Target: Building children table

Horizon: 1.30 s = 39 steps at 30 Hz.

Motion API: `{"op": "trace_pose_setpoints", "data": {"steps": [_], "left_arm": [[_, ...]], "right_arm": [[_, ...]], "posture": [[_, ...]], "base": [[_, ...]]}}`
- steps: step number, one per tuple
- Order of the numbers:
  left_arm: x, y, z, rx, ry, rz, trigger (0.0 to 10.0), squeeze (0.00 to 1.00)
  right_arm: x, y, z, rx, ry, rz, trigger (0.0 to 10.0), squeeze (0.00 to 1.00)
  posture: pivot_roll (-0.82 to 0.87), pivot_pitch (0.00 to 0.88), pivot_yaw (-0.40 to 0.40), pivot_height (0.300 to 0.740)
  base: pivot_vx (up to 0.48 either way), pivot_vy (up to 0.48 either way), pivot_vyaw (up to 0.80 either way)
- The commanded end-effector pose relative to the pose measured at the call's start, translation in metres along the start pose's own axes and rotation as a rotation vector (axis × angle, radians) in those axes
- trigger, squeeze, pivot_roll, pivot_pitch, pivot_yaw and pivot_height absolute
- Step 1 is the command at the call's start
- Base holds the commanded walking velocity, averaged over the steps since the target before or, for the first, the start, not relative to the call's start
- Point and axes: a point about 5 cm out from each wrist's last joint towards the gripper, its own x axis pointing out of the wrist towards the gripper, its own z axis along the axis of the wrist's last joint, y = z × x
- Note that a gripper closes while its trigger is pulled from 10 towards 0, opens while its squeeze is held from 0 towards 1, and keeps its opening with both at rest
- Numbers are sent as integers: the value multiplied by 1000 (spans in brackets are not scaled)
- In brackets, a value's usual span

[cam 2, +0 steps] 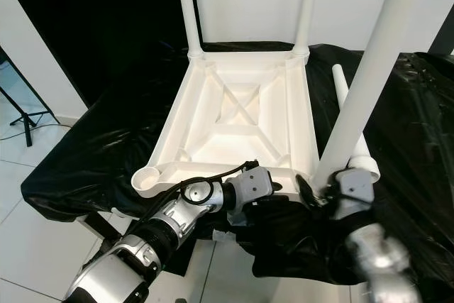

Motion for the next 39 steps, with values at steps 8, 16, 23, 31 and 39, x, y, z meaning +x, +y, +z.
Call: {"op": "trace_pose_setpoints", "data": {"steps": [8,16,23,31,39], "left_arm": [[-4,-18,-30,-68,126,-86,10000,0],[-4,-19,-30,-71,124,-82,10000,0],[-3,-20,-31,-75,125,-82,10000,0],[0,-20,-28,-76,118,-83,10000,0],[-1,-19,-28,-71,120,-85,10000,0]], "right_arm": [[-3,-1,-4,75,-22,-304,0,0],[3,18,-1,48,-16,-131,10000,1000],[4,18,5,-20,-34,2,10000,0],[3,9,12,-99,-34,218,10000,0],[4,-8,12,-143,28,406,0,0]], "posture": [[48,0,61,740],[47,0,53,740],[43,0,47,740],[26,0,50,740],[29,0,53,740]], "base": [[0,0,0],[0,0,0],[0,0,0],[0,0,0],[0,0,0]]}}
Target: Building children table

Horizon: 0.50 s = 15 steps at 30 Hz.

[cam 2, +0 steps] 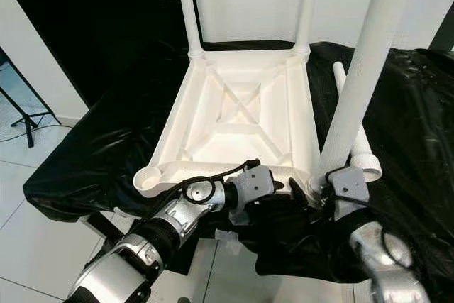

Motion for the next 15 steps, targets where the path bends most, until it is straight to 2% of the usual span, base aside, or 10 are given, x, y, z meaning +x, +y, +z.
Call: {"op": "trace_pose_setpoints", "data": {"steps": [1,8,10,11,13,14,15], "left_arm": [[-4,-18,-30,-71,130,-79,10000,0],[-6,-18,-33,-76,133,-71,10000,0],[-6,-19,-34,-78,134,-70,10000,0],[-6,-19,-34,-78,134,-70,10000,0],[-7,-19,-34,-79,135,-71,10000,0],[-6,-20,-34,-79,134,-72,10000,0],[-6,-20,-34,-79,134,-72,10000,0]], "right_arm": [[1,7,-5,29,20,75,0,0],[3,13,-10,68,45,110,0,0],[3,23,-12,101,50,113,0,0],[3,23,-12,101,50,113,0,0],[3,30,-14,129,46,72,0,0],[5,31,-14,150,36,-10,0,0],[5,31,-14,150,36,-10,0,0]], "posture": [[29,0,53,740],[41,0,48,740],[41,0,48,740],[41,0,48,740],[46,0,48,740],[44,0,46,740],[44,0,46,740]], "base": [[0,0,0],[0,0,0],[0,0,0],[0,0,0],[0,0,0],[0,0,0],[0,0,0]]}}
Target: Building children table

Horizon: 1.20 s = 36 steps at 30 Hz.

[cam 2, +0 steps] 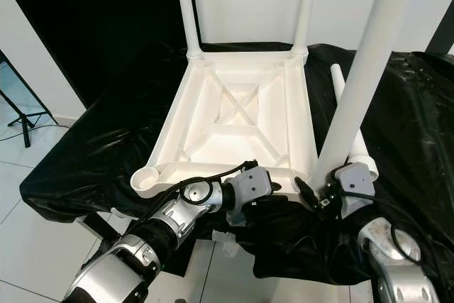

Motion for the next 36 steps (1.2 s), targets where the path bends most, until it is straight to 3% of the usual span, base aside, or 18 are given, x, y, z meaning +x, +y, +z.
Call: {"op": "trace_pose_setpoints", "data": {"steps": [1,4,7,10,16,17,18,19,22,24,25,27,28,36], "left_arm": [[-2,-21,-29,-73,124,-81,10000,0],[0,-21,-28,-73,121,-81,10000,0],[-1,-21,-28,-74,119,-81,10000,0],[-3,-22,-31,-73,125,-84,10000,0],[-3,-22,-32,-72,129,-84,10000,0],[-3,-21,-31,-72,129,-82,10000,0],[-3,-21,-31,-72,129,-80,10000,0],[-3,-21,-31,-72,128,-79,10000,0],[-2,-21,-30,-73,126,-79,10000,0],[-2,-21,-30,-73,126,-79,10000,0],[-2,-21,-30,-73,127,-80,10000,0],[-2,-21,-30,-73,127,-81,10000,0],[-2,-21,-30,-73,127,-82,10000,0],[1,-22,-28,-74,120,-85,10000,0]], "right_arm": [[1,17,-11,103,0,-205,0,0],[-5,15,-11,178,-30,-464,0,0],[-6,18,-9,175,-55,-501,0,0],[-8,7,-9,149,-60,-570,0,0],[-6,11,-8,146,-58,-549,0,0],[-4,13,-8,138,-54,-524,3843,0],[-2,15,-8,125,-49,-496,10000,0],[0,18,-8,126,-48,-471,10000,1000],[2,20,-9,128,-48,-426,10000,1000],[5,24,-12,158,-26,-304,10000,1000],[6,26,-11,134,-35,-234,10000,467],[7,26,-9,114,-43,-192,10000,467],[7,24,-6,83,-58,-153,10000,0],[5,-3,0,-28,-71,-56,10000,0]], "posture": [[44,0,46,740],[44,0,46,740],[57,0,42,740],[56,0,44,740],[58,0,42,740],[60,0,39,740],[59,0,39,740],[59,0,39,740],[54,0,41,740],[48,0,44,740],[46,0,44,740],[46,0,44,740],[40,0,45,740],[37,0,43,740]], "base": [[0,0,0],[0,0,0],[0,0,0],[0,0,0],[0,0,0],[0,0,0],[0,0,0],[0,0,0],[0,0,0],[0,0,0],[0,0,0],[0,0,0],[0,0,0],[0,0,0]]}}
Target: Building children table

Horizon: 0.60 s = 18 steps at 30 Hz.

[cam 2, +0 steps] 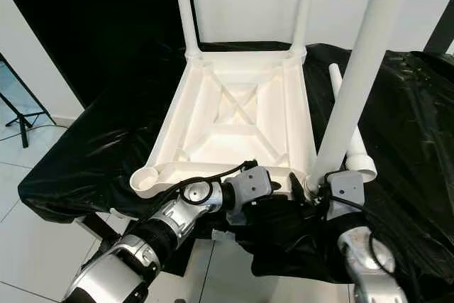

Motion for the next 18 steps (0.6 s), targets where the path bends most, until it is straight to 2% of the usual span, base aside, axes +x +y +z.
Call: {"op": "trace_pose_setpoints", "data": {"steps": [1,2,3,4,8,13,14,15,16,17,18], "left_arm": [[-3,-20,-32,-80,129,-76,10000,0],[-3,-20,-32,-80,130,-75,10000,0],[-3,-20,-32,-80,130,-75,10000,0],[-4,-20,-32,-80,132,-73,10000,0],[-5,-19,-33,-81,134,-70,10000,0],[-5,-19,-33,-82,131,-66,10000,0],[-5,-19,-33,-82,130,-66,10000,0],[-5,-19,-33,-82,130,-66,10000,0],[-5,-20,-33,-83,129,-67,10000,0],[-5,-20,-33,-83,129,-67,10000,0],[-5,-20,-33,-83,131,-67,10000,0]], "right_arm": [[0,-4,-1,2,-1,21,10000,0],[0,-7,0,-8,-2,35,3412,0],[0,-7,0,-8,-2,35,3412,0],[0,-14,2,-36,-1,54,0,0],[-1,-15,-1,-31,23,72,0,0],[-2,-12,-6,31,42,39,0,0],[-1,-11,-6,41,45,-37,0,0],[-1,-11,-6,41,45,-37,0,0],[-1,-12,-8,40,52,-157,0,0],[-1,-12,-8,40,52,-157,0,0],[-4,-11,-10,36,67,-311,0,0]], "posture": [[37,0,43,740],[36,0,43,740],[36,0,43,740],[37,0,42,740],[38,0,40,740],[43,0,38,740],[46,0,37,740],[46,0,37,740],[46,0,37,740],[46,0,37,740],[52,0,34,740]], "base": [[0,0,0],[0,0,0],[0,0,0],[0,0,0],[0,0,0],[0,0,0],[0,0,0],[0,0,0],[0,0,0],[0,0,0],[0,0,0]]}}
